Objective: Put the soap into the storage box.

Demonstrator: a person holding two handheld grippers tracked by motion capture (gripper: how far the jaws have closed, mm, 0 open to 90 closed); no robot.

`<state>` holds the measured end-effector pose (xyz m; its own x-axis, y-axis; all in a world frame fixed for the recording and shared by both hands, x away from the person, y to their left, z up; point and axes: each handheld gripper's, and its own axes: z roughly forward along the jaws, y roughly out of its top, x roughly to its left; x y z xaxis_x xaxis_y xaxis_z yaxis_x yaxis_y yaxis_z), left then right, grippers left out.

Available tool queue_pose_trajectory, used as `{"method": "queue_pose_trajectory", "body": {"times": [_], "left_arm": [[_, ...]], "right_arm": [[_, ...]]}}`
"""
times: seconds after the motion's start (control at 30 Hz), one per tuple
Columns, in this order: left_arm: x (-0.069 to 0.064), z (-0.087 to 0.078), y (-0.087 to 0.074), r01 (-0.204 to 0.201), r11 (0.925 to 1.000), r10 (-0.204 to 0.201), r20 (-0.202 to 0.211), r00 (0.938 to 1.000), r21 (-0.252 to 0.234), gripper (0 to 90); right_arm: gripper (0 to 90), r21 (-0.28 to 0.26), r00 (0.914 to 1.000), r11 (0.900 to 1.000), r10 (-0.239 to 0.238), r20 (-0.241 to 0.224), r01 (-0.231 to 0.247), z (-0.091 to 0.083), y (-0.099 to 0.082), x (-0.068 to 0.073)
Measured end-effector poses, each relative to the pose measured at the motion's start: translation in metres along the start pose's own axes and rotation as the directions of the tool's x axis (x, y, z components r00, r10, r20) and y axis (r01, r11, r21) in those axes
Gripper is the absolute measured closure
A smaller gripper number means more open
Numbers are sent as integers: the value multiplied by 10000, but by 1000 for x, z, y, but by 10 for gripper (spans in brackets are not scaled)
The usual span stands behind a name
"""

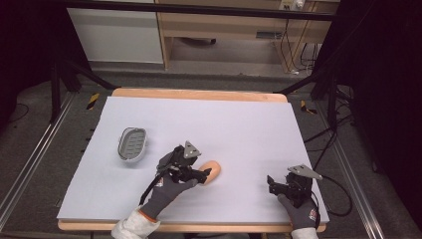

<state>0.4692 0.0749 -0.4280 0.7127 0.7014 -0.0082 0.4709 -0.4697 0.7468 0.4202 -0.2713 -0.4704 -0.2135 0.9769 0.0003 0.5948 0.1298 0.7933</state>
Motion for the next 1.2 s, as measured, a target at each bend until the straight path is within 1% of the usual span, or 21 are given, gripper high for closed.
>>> {"method": "queue_pose_trajectory", "body": {"times": [0.13,0.37,0.63,0.93,1.03,1.2], "left_arm": [[-2,6,0,-103,9996,103,27,9999,275,223],[-4,13,0,-165,9987,161,67,9998,483,221],[-9,26,0,-408,9954,410,0,9992,870,216],[-12,35,-1,-444,9930,455,-74,9989,1094,216],[-12,37,-1,-442,9924,448,-27,9990,1148,216],[-12,41,-2,-491,9896,506,-76,9987,1352,221]], "right_arm": [[79,17,10000,10000,15,-2,-15,0,0,0],[79,47,10000,10000,17,-42,-17,0,0,1],[79,63,10000,10000,23,-78,-23,1,0,1],[79,89,9999,10000,4,-107,-3,1,0,1],[79,97,9999,10000,-14,-103,15,1,0,1],[79,111,9999,9999,-12,-120,13,1,0,1]]}}
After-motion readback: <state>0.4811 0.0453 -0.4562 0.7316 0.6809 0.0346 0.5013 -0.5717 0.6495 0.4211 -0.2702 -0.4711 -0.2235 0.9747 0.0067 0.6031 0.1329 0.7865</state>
